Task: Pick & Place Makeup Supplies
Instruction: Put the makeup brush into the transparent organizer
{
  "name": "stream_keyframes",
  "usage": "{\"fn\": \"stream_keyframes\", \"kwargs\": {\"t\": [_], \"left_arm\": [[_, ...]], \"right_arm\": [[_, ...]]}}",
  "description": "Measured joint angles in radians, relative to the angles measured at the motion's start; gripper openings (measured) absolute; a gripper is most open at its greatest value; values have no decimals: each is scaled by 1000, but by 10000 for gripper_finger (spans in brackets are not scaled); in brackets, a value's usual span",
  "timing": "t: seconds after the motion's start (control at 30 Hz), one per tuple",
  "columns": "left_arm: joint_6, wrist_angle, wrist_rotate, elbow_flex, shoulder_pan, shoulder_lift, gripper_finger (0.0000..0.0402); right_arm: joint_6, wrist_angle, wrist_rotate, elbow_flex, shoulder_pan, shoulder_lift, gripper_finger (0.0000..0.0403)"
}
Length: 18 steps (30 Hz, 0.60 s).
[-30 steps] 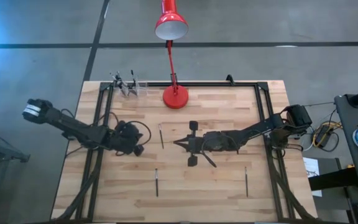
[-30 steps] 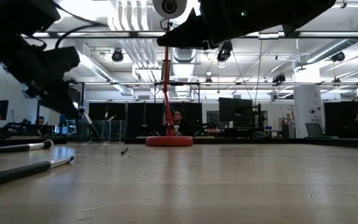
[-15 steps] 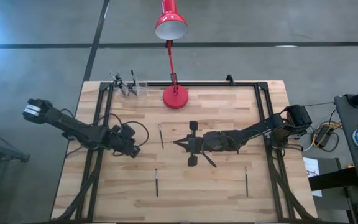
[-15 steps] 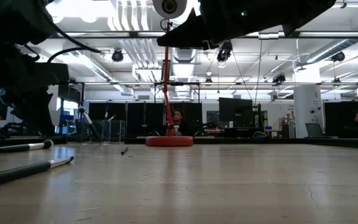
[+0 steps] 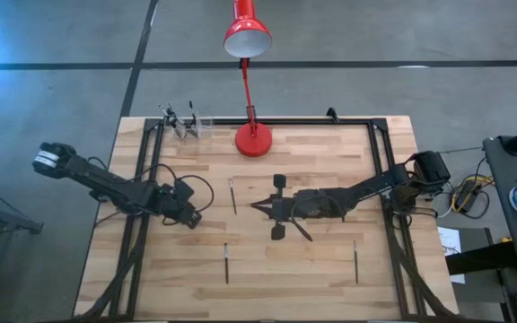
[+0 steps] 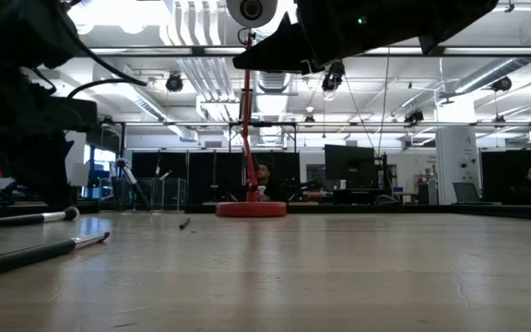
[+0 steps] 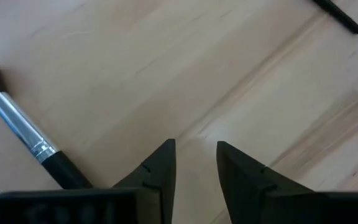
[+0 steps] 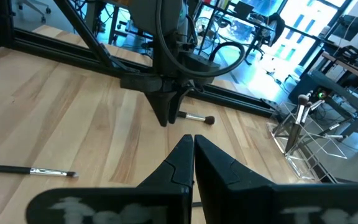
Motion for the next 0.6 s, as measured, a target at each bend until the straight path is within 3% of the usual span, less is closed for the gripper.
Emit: {"fn": "stream_keyframes", "kwargs": {"t": [0.6], "left_arm": [[-97, -11, 59, 0, -1, 43, 108]], "right_arm": [[5, 0, 0, 0, 0, 0, 8]]}}
